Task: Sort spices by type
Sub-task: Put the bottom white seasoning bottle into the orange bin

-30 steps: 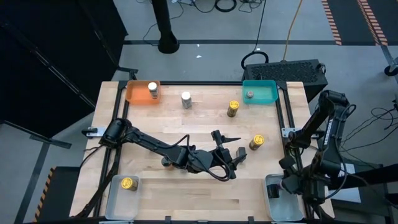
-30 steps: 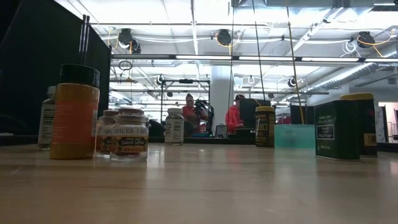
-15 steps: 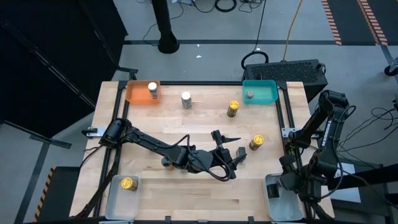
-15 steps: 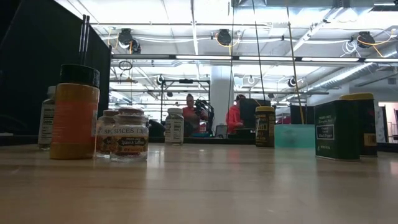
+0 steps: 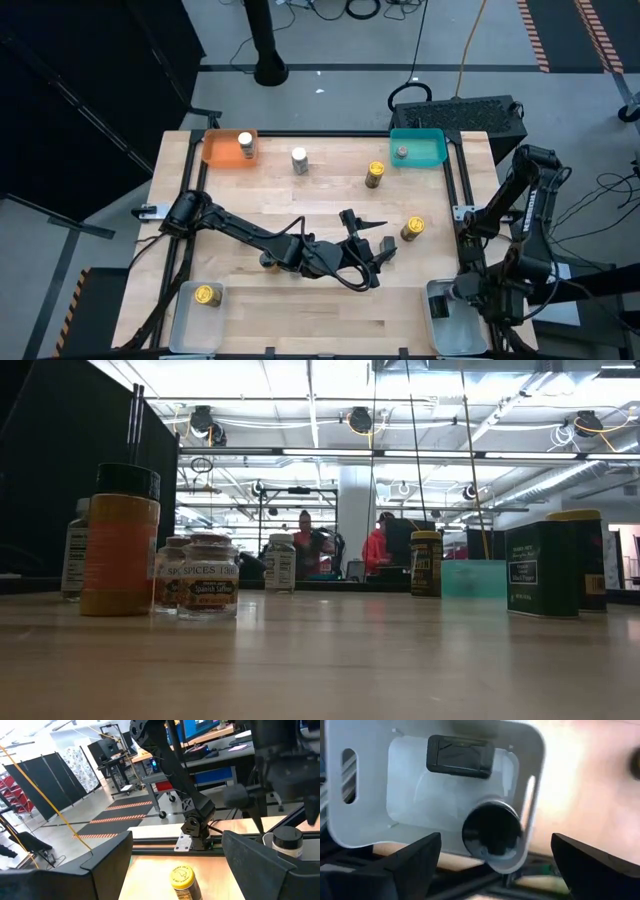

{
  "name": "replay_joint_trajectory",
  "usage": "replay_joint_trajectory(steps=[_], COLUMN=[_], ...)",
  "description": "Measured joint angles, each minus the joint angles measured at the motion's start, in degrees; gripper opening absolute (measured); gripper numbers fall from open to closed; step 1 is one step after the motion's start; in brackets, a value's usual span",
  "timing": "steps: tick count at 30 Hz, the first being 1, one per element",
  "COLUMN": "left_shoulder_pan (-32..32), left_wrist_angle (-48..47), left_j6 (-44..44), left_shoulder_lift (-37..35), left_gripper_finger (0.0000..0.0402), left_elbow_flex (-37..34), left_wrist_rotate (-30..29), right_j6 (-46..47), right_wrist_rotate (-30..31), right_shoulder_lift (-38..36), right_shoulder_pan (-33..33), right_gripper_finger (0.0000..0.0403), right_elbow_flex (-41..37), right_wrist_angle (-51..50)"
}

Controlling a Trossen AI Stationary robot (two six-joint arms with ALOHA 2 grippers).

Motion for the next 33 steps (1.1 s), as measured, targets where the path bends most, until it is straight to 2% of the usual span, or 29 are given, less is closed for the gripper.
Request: replay_joint_trajectory(steps=[3, 5, 8, 11, 15, 20, 26, 33], left_shoulder_pan=[0.0, 0.0, -0.7, -2.0, -4.0, -6.0, -8.1, -10.0], left_wrist_angle=[-0.4, -1.6, -3.5, -8.6, -16.5, -30.3, -45.9, -59.0], left_j6=[0.0, 0.0, 0.0, -0.3, -0.9, -8.0, -23.3, -35.5], left_shoulder_lift=[0.0, 0.0, -0.2, -1.8, -5.1, -9.3, -12.4, -13.8], left_gripper_finger=[0.0313, 0.0313, 0.0313, 0.0313, 0.0313, 0.0313, 0.0313, 0.0313], left_elbow_flex=[0.0, 0.0, 0.0, -0.1, -0.1, 0.0, 0.0, 0.0], left_wrist_rotate=[0.0, 0.0, 0.0, 0.0, 1.9, 7.7, 7.1, 6.6], right_j6=[2.2, 4.4, 10.3, 12.5, 6.1, -3.7, -10.9, -11.0], right_wrist_rotate=[0.8, 3.8, 12.7, 23.4, 37.7, 47.7, 54.4, 54.2], right_shoulder_lift=[0.0, 0.0, 0.0, -0.1, -0.1, 0.1, 1.1, 3.6], right_shoulder_pan=[-0.2, -0.8, -2.6, -5.4, -7.6, -11.9, -18.0, -24.7], right_gripper_finger=[0.0362, 0.0363, 0.0363, 0.0363, 0.0363, 0.0357, 0.0341, 0.0339], right_elbow_flex=[4.7, 8.4, 13.3, 17.3, 19.3, 19.3, 19.3, 19.3], right_wrist_angle=[-5.9, -9.8, -14.9, -15.0, -9.6, -3.3, 4.3, 5.3])
